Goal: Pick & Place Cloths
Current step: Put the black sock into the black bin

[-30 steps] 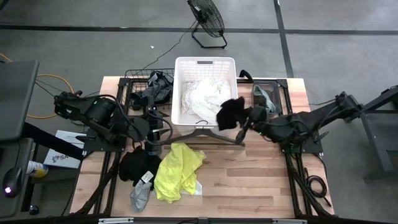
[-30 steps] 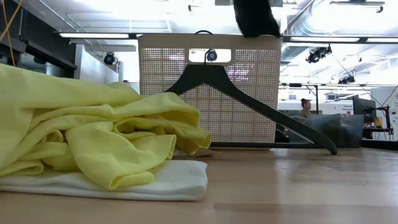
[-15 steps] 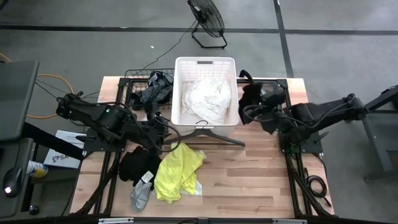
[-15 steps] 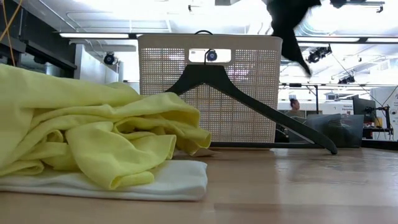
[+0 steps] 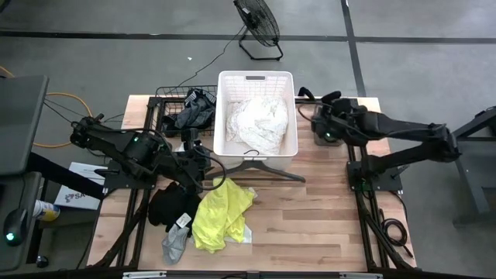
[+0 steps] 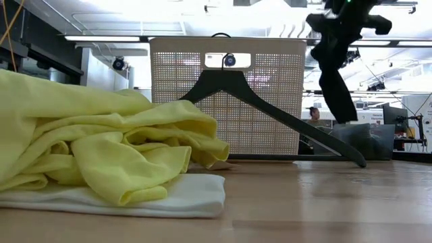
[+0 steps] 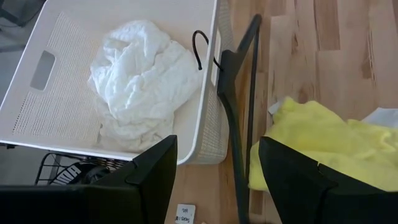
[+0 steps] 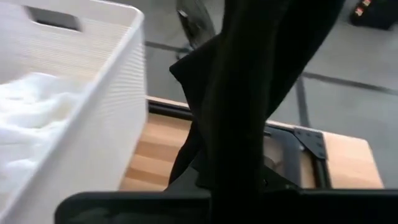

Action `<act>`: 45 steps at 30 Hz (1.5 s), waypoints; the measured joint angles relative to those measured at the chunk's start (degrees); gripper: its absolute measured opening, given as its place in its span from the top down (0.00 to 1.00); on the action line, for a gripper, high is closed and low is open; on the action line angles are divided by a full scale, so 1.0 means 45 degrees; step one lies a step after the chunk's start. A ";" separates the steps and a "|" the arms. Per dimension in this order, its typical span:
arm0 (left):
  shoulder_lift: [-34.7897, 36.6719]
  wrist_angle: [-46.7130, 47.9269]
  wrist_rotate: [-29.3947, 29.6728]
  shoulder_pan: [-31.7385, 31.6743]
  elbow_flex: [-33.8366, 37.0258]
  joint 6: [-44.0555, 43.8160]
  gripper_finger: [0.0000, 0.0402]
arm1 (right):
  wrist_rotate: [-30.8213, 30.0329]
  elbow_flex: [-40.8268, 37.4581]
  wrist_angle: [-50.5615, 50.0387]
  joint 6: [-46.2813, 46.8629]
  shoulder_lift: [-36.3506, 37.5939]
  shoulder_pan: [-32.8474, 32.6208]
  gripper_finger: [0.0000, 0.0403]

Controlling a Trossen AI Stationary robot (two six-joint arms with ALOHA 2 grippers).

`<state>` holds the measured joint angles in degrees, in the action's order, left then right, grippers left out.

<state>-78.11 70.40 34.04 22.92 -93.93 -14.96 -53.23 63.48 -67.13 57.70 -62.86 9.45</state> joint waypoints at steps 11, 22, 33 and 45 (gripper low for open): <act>0.0000 0.0013 0.0005 0.0000 0.0000 -0.0077 0.45 | 0.1391 -0.0001 -0.0923 -0.0361 -0.1868 0.3125 0.99; 0.0000 0.0018 -0.0071 0.0000 0.0000 -0.0084 0.45 | 0.3654 -0.0749 0.0259 -0.1895 -0.3813 0.5235 0.99; 0.0000 0.0047 -0.0107 0.0000 0.0000 -0.0325 0.45 | 0.5699 -0.1870 0.1782 -0.3099 -0.4180 0.7227 0.99; 0.0000 0.0038 -0.0126 0.0005 0.0000 -0.0461 0.45 | 0.7640 -0.4180 0.4812 -0.4065 -0.4180 0.8427 0.99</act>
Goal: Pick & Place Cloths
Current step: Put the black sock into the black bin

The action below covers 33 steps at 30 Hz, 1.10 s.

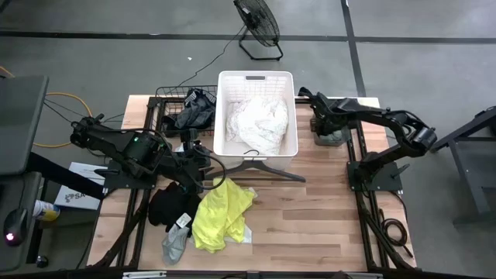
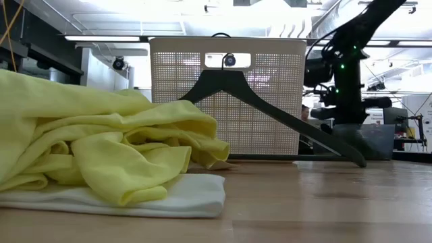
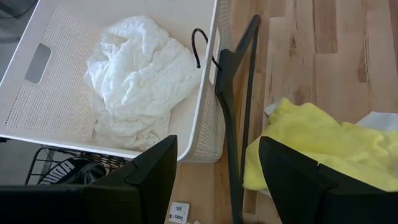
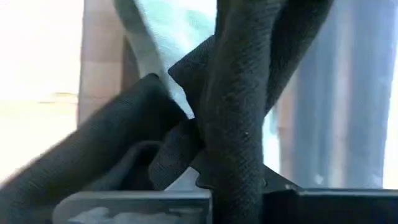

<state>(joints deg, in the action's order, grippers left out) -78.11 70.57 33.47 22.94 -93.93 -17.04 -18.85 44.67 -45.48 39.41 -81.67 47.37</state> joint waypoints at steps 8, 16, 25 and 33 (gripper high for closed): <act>0.0000 0.0027 0.0000 -0.0005 0.0000 0.0015 0.45 | 0.0224 -0.0853 0.1072 -0.0022 0.0000 0.0103 0.99; 0.0005 0.0536 0.0029 -0.0003 0.0000 -0.0045 0.45 | 0.0185 -0.1466 0.1547 0.0230 0.0015 0.0098 0.97; 0.0024 0.1401 0.0131 -0.0005 0.0000 -0.0402 0.45 | 0.0281 -0.1485 0.1517 0.0294 0.0082 0.0093 0.72; 0.0102 0.1311 0.0179 -0.0005 -0.0005 -0.0404 0.45 | 0.0989 -0.1501 0.1825 -0.0294 0.0881 -0.0232 0.41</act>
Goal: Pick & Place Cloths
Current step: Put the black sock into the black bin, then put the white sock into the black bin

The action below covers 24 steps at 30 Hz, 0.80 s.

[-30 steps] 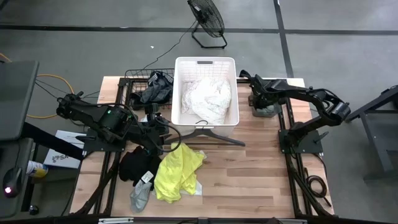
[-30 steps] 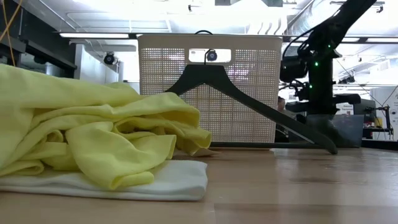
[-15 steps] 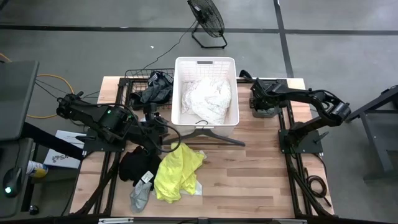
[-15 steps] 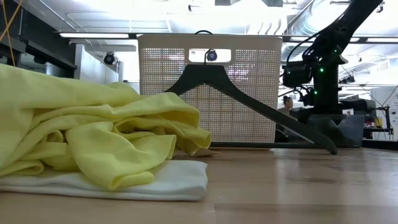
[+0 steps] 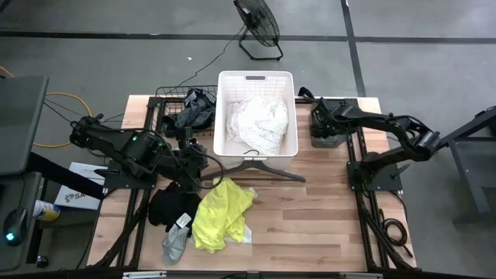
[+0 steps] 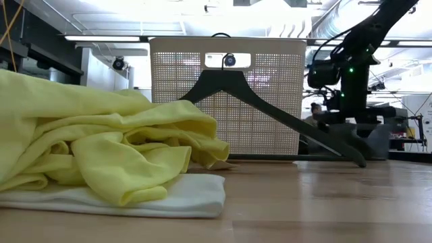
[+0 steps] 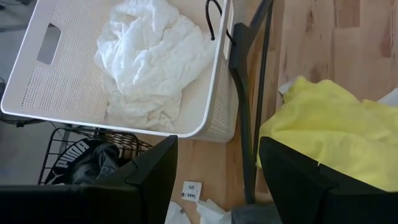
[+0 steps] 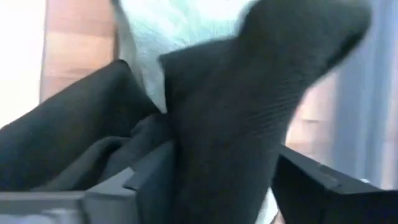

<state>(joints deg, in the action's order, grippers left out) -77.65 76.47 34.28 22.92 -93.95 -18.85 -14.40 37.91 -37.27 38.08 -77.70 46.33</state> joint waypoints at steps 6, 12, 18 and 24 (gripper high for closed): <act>0.0005 -0.0008 0.0000 0.0000 0.0000 -0.0245 0.45 | 0.0194 0.0000 0.0267 -0.0501 0.0447 -0.0075 0.27; -0.0029 -0.0010 -0.0004 0.0000 0.0000 -0.0267 0.45 | -0.0322 0.0000 0.0488 -0.0433 0.0964 -0.0661 0.23; 0.0007 0.0037 0.0001 0.0000 0.0000 -0.0264 0.45 | -0.2070 0.0000 0.0451 0.0380 0.1861 -0.1306 0.23; 0.0148 0.0046 0.1075 0.0000 0.0575 -0.0272 0.45 | -0.3966 0.0004 0.0476 0.1181 0.2867 -0.2102 0.23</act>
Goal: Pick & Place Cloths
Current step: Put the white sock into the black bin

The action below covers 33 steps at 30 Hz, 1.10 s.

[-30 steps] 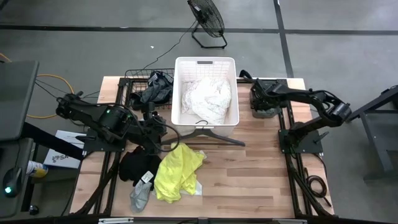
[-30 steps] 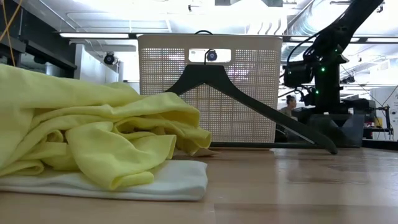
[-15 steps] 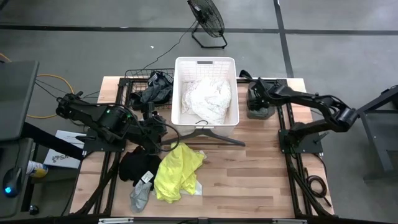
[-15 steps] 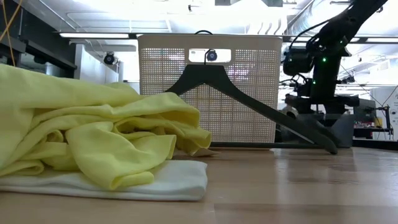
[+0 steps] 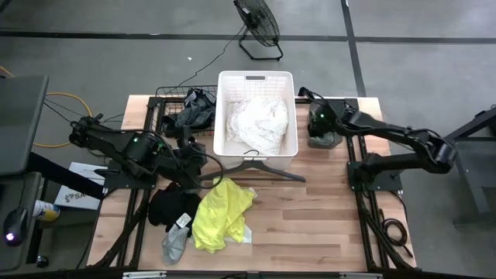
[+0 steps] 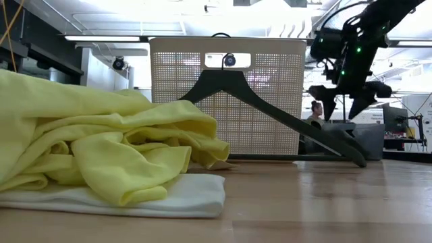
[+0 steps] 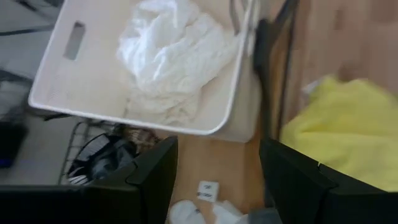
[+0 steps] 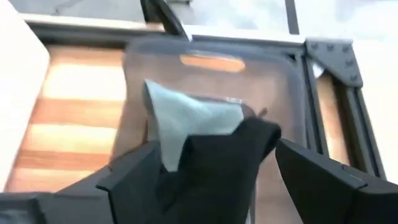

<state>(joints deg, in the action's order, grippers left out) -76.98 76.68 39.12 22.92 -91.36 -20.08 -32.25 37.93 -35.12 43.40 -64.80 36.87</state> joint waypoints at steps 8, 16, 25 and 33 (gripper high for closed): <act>0.2391 -0.2250 0.1387 -0.0005 0.4510 -0.0653 0.45 | -0.0850 0.0000 0.0415 -0.0724 0.1396 -0.1632 0.23; 0.6791 -0.6075 0.0954 0.0000 0.9349 -0.1608 0.45 | -0.1437 0.0000 0.0553 -0.0970 0.2162 -0.2822 0.23; 0.8930 -0.5422 0.0353 -0.0010 1.2106 -0.6684 0.45 | -0.1462 0.0000 0.0694 -0.0262 0.2261 -0.3765 0.23; 0.7923 -0.4903 0.0912 -0.1073 1.3362 -0.9050 0.45 | -0.1525 0.0000 0.1563 -0.0747 0.2261 -0.4309 0.23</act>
<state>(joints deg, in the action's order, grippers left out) -41.33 54.61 43.22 18.09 -31.24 -60.80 -39.11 37.93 -28.09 40.03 -54.63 17.47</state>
